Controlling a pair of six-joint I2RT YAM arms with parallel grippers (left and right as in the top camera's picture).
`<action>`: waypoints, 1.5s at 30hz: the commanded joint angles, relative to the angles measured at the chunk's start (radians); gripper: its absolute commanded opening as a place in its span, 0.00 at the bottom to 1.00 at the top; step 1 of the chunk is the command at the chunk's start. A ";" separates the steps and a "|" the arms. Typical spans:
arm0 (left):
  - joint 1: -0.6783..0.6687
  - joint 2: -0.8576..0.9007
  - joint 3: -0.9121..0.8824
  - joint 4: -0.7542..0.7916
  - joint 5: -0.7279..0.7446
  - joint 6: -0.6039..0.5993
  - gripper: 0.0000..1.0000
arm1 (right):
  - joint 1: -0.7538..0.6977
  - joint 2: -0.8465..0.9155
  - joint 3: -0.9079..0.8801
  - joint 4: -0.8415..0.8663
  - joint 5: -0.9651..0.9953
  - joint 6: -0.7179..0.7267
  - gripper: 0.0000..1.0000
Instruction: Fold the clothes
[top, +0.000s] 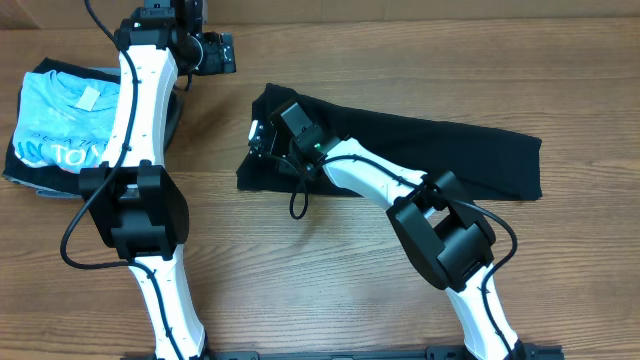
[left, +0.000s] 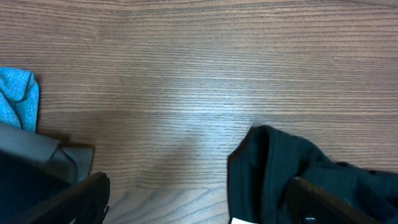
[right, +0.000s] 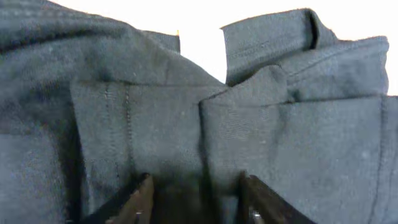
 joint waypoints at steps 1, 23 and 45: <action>0.000 0.010 0.008 -0.001 -0.007 -0.010 0.93 | 0.003 0.020 0.006 0.054 0.084 -0.005 0.48; 0.000 0.010 0.008 -0.007 -0.006 -0.010 0.94 | -0.004 -0.031 0.008 0.074 -0.006 0.022 0.41; 0.000 0.010 0.008 -0.007 -0.007 -0.010 0.95 | -0.034 -0.017 0.008 0.109 -0.008 0.022 0.46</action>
